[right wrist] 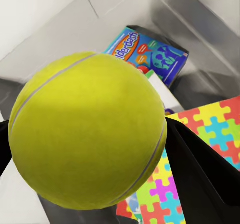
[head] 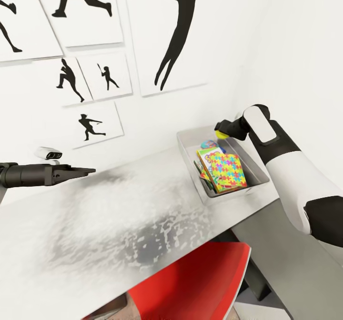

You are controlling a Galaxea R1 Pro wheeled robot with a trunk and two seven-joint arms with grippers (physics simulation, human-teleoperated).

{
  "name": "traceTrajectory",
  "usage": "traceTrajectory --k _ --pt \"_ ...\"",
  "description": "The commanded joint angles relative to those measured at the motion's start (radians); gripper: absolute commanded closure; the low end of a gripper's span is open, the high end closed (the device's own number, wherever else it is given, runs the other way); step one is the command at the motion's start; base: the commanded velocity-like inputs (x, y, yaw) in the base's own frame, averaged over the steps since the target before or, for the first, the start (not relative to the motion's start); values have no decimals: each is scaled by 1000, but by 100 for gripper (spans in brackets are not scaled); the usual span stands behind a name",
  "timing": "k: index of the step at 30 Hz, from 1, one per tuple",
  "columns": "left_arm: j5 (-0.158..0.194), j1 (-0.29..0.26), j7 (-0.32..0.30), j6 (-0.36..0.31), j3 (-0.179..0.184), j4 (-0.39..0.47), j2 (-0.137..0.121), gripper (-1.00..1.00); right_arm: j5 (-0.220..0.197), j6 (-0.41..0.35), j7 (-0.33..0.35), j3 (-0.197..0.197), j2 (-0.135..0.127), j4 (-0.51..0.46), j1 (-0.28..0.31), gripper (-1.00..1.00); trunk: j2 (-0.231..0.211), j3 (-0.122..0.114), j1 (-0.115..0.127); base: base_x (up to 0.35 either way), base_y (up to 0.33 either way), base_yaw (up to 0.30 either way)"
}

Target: Put all the toys in the child's room - the three board games (two on the bed and one on the table), the two jigsaw puzzles on the table, and the tennis ball on the table - inside the toy box on the table in the child's room.

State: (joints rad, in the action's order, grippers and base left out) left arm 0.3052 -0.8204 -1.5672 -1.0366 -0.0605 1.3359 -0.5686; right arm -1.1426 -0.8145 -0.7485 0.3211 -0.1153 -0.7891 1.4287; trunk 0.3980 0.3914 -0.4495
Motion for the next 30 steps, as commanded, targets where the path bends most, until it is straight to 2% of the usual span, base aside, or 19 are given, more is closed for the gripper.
traceTrajectory --k 1,11,14,18,20,30 --pt "0 -1 -4 -11 0 0 0 -100 -12 7 -11 5 -1 -1 2 100 2 3 -1 0 0 0" --pt "0 -2 -4 -11 0 0 0 -100 -4 107 -12 6 -1 42 3 100 2 20 -1 0 0 0" --pt "0 -2 -4 -11 1 0 0 -100 46 130 -12 5 1 54 4 100 2 25 -1 0 0 0" --pt "0 -2 -4 -11 0 0 0 -100 146 140 -13 0 30 60 4 100 2 31 -1 0 0 0" --pt "0 -2 -4 -11 0 0 0 -100 168 141 -14 -1 40 61 7 100 2 34 -1 0 0 0" --pt "0 -2 -4 -11 1 0 -2 -100 189 143 -15 -5 53 62 32 100 2 50 -1 0 0 0"
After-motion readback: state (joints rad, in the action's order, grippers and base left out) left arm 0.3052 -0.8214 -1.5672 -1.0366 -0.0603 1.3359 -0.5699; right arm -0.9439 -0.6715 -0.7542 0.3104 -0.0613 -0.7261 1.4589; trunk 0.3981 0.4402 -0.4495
